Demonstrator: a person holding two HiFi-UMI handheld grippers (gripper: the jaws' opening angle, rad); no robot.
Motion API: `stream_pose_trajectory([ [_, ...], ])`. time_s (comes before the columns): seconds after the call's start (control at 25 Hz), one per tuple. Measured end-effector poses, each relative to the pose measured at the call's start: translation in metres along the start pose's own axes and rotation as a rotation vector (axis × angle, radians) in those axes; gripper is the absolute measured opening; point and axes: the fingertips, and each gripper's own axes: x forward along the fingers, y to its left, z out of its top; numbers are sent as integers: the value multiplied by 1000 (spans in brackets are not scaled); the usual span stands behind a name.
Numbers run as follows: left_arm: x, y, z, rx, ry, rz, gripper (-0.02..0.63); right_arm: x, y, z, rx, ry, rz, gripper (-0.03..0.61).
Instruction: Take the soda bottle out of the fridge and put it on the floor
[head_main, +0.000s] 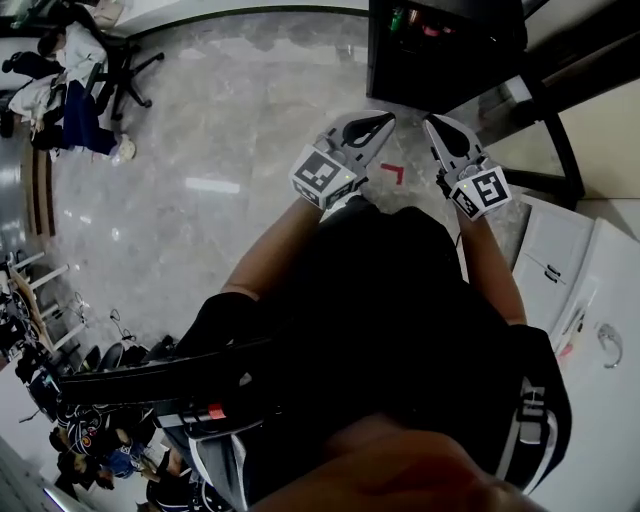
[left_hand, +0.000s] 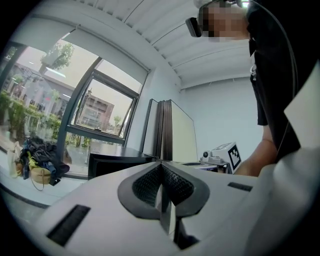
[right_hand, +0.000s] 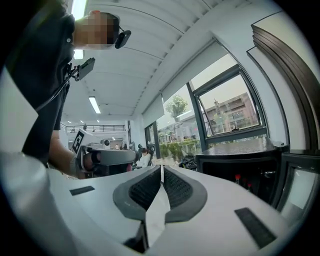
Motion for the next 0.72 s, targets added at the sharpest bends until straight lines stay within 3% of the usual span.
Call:
stream_pose_trajectory([
  [0.2, 23, 34, -11, 14, 18, -18, 3, 20, -43, -14, 2, 27, -65, 14],
  [0.52, 77, 88, -40, -15, 34, 55, 3, 53, -150, -48, -28, 47, -158, 17],
  [0.72, 113, 119, -61, 7, 44, 88, 3, 83, -214, -83, -14, 79, -237, 87],
])
